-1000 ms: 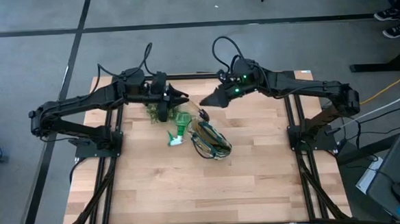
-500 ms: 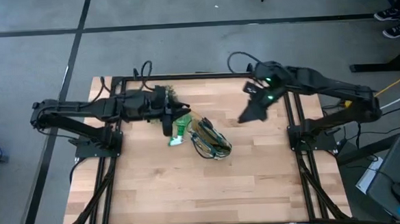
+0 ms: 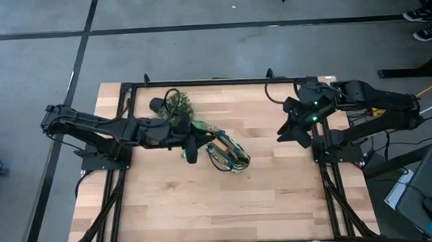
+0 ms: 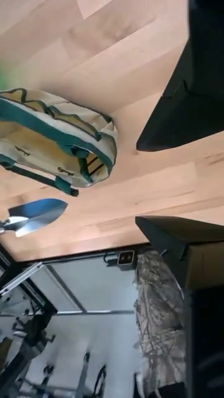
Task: Pick & Place Garden tools in Gardening bag
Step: Put the light brown trowel into the light brown gardening bag
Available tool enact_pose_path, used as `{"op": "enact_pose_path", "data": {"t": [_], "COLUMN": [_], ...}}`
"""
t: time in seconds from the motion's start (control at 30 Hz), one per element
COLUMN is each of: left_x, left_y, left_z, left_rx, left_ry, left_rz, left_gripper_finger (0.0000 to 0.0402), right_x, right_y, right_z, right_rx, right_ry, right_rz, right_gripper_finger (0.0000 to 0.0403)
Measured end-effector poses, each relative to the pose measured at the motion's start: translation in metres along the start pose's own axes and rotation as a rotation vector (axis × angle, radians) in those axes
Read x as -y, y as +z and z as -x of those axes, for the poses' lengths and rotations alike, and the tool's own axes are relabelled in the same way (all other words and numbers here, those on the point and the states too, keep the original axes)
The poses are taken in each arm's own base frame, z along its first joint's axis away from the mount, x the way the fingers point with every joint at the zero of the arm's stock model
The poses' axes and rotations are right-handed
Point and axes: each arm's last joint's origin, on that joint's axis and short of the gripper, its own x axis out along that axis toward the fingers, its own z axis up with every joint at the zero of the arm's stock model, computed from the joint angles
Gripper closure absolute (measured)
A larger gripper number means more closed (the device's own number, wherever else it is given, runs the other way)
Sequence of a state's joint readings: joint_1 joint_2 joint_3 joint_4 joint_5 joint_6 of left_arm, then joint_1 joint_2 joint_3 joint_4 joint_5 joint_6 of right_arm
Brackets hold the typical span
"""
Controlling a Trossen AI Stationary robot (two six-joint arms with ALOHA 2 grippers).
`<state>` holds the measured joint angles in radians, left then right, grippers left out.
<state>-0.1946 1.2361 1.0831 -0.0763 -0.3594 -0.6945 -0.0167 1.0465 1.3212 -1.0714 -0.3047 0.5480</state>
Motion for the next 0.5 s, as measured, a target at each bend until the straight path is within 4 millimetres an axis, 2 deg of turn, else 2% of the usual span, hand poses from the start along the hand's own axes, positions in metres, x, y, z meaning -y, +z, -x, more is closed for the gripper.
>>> {"op": "enact_pose_path", "data": {"t": [0.13,0.3,0.5], "left_x": [0.003,-0.002,-0.009], "left_y": [0.000,0.000,0.000], "left_z": [-0.003,-0.006,-0.007], "left_rx": [0.010,0.003,-0.016], "left_ry": [0.007,0.048,0.093], "left_rz": [-0.005,0.025,0.071], "left_gripper_finger": [0.0336,0.0336,0.0336], "right_x": [-0.005,-0.007,-0.007], "right_y": [-0.003,-0.005,-0.006], "right_z": [-0.002,-0.004,-0.004], "right_rx": [0.014,0.080,0.089], "right_ry": [-0.045,-0.152,-0.167], "right_rz": [0.039,0.017,0.018], "right_gripper_finger": [0.0222,0.0222,0.0222]}}
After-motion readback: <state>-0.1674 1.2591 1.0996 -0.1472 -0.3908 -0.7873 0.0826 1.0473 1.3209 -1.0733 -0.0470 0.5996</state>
